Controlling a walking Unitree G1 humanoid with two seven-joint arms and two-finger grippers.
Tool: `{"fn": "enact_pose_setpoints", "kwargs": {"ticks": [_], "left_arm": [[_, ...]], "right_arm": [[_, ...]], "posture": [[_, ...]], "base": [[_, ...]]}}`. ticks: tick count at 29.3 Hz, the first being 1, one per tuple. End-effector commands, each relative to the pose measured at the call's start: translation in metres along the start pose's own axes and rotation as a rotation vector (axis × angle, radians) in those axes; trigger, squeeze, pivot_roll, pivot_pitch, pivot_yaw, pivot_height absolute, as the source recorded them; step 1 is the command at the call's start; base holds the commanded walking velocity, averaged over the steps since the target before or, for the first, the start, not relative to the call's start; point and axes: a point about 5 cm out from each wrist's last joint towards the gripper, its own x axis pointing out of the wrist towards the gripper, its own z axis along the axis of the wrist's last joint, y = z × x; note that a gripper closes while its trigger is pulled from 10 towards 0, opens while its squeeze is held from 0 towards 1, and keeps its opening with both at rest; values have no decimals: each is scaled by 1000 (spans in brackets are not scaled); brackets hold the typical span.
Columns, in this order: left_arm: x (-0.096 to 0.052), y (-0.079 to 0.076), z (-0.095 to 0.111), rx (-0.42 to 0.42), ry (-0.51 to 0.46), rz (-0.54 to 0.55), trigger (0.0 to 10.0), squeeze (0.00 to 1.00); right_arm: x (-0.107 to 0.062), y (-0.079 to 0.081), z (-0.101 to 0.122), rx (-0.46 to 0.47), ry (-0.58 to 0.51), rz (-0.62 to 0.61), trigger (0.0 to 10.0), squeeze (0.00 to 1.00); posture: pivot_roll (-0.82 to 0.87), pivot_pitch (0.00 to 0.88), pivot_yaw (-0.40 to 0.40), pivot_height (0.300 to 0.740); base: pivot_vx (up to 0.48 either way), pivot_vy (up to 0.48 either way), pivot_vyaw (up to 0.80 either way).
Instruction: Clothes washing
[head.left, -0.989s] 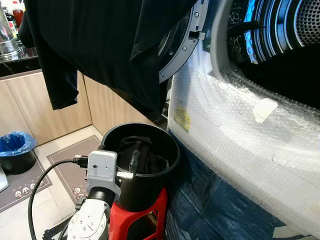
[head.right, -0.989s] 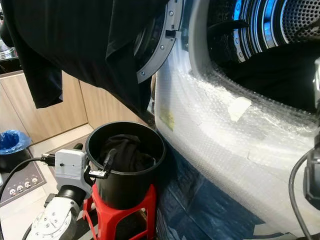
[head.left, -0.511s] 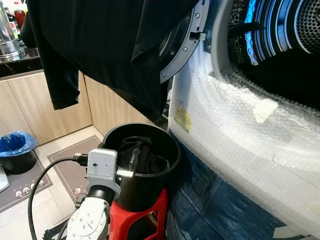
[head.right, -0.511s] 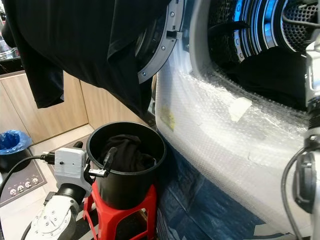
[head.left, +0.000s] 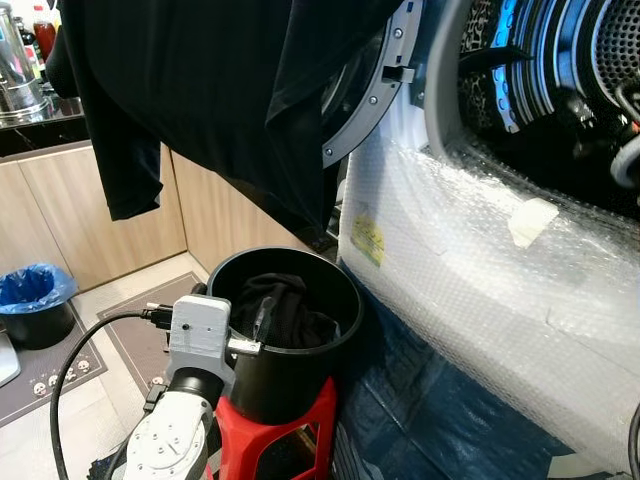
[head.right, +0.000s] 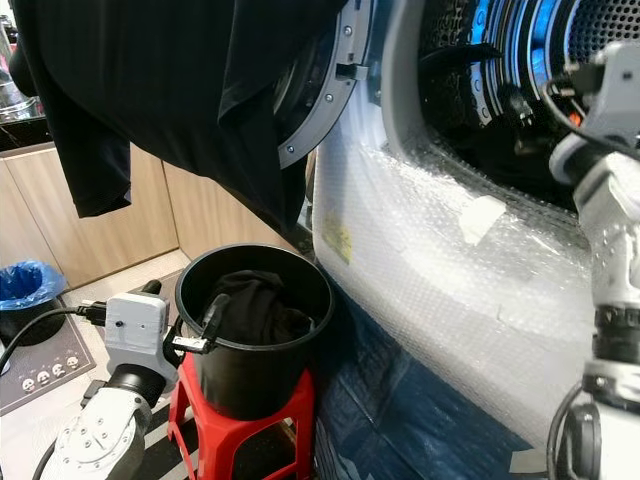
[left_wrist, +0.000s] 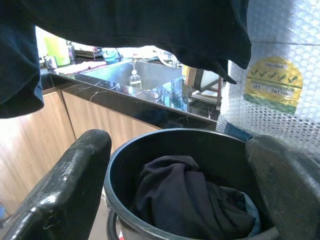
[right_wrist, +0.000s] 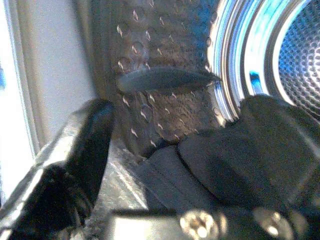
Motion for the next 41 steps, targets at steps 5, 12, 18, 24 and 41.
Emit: {"fn": "enact_pose_setpoints", "kwargs": {"ticks": [5,12,18,24,41], "left_arm": [[1,10,-11,25,53,35,10000,0],[1,25,-21,46,118,100,10000,0],[-1,27,-22,57,122,101,10000,0],[-1,37,-26,74,152,154,10000,0],[37,74,-37,33,179,258,10000,0]], "right_arm": [[-30,10,-2,81,-86,246,10000,0],[-73,27,-28,141,61,589,10000,0],[-88,38,-46,130,183,668,10000,0],[-101,64,-67,109,318,822,10000,0],[-102,101,-97,124,401,943,10000,0]], "posture": [[58,0,-84,740],[67,0,-78,740],[72,0,-77,740],[79,0,-80,740],[84,0,-85,740]], "base": [[0,0,0],[0,0,0],[0,0,0],[0,0,0],[0,0,0]]}}
